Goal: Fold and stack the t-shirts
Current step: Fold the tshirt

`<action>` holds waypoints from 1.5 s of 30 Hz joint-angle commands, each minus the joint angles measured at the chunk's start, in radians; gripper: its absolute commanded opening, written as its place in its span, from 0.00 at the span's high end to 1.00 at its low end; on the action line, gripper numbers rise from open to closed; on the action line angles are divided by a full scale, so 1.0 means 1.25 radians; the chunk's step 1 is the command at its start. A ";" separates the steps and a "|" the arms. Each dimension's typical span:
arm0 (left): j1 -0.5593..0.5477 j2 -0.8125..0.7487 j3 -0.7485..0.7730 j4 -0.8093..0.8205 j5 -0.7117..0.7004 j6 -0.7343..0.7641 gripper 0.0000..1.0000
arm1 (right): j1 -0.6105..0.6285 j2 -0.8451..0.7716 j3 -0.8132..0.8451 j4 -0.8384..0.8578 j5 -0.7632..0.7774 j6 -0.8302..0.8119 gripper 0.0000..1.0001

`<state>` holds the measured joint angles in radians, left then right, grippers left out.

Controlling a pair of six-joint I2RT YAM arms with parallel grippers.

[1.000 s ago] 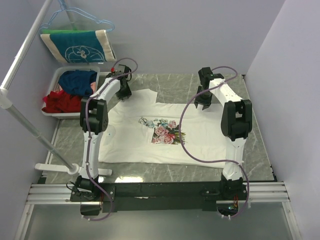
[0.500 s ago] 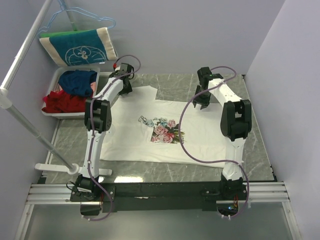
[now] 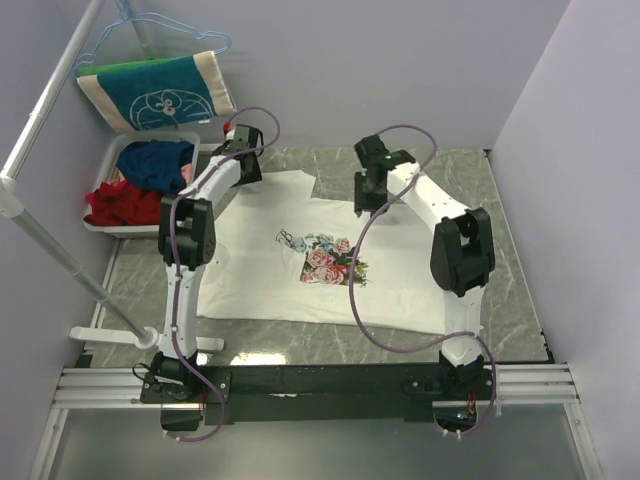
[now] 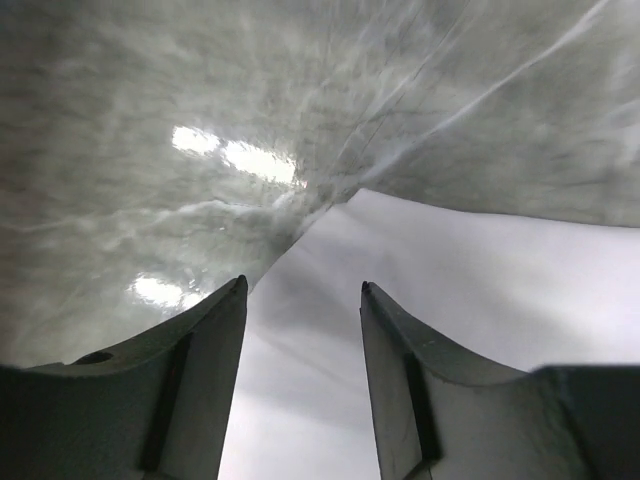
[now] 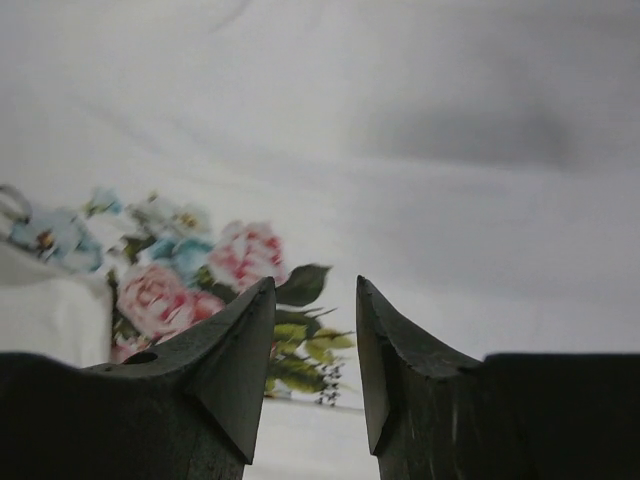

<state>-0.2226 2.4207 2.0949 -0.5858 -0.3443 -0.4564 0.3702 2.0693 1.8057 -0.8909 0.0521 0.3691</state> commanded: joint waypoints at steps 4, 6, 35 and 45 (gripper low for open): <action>0.005 -0.123 0.087 -0.049 0.005 0.025 0.42 | 0.217 -0.093 -0.031 0.009 -0.007 -0.104 0.54; 0.009 -0.096 0.124 -0.087 0.025 0.025 0.42 | 0.264 -0.085 -0.039 0.028 -0.032 -0.107 0.54; 0.079 -0.059 0.069 -0.151 0.138 -0.009 0.44 | 0.609 0.202 0.157 0.043 -0.098 -0.150 0.54; 0.087 -0.080 0.053 -0.140 0.158 -0.010 0.44 | 0.625 0.253 0.099 0.065 -0.066 -0.153 0.55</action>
<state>-0.1200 2.3711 2.1723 -0.7856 -0.1684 -0.4656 1.1564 2.3344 1.9533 -0.8204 -0.0681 0.1898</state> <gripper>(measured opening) 0.565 0.449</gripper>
